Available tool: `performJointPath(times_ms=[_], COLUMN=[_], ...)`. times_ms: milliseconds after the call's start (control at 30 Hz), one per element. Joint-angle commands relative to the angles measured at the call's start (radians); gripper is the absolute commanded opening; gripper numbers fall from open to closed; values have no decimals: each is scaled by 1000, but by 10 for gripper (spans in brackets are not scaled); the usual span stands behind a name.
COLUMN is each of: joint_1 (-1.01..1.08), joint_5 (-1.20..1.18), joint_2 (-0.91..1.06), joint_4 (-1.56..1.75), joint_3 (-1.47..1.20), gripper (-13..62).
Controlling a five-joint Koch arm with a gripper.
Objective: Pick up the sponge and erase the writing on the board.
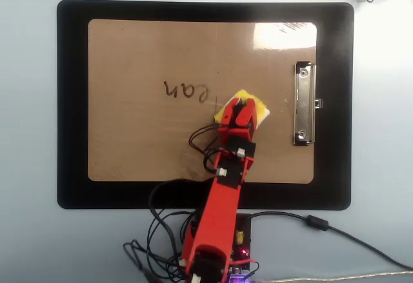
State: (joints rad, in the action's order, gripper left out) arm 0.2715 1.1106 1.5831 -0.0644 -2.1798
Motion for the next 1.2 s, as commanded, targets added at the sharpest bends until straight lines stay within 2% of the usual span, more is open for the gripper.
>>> performJointPath(times_ms=[0,167,200,267,433,500,533,600,633,733,767,833,933,1000,1033,1100,1167], joint_1=[5,-123,-130,-172,-264,-288,-295,-302,-302,-302,-302,-302,-302,-301,-301,-301,-301], joint_5=[32,114,117,141,218,235,238,238,230,227,225,227,227,225,224,225,233], joint_2=[38,-347,-368,-264,325,368,321,91,-83,-443,-451,-316,158,396,449,397,143], joint_4=[-38,41,38,-2,-222,-232,-225,-118,-31,92,77,-17,-173,-225,-227,-204,-97], joint_3=[15,316,336,267,-170,-198,-189,-49,66,382,419,311,-41,-204,-250,-253,-98], gripper=[-80,-80,-80,-80,-79,-80,-80,-80,-79,-80,-80,-79,-80,-80,-80,-80,-80])
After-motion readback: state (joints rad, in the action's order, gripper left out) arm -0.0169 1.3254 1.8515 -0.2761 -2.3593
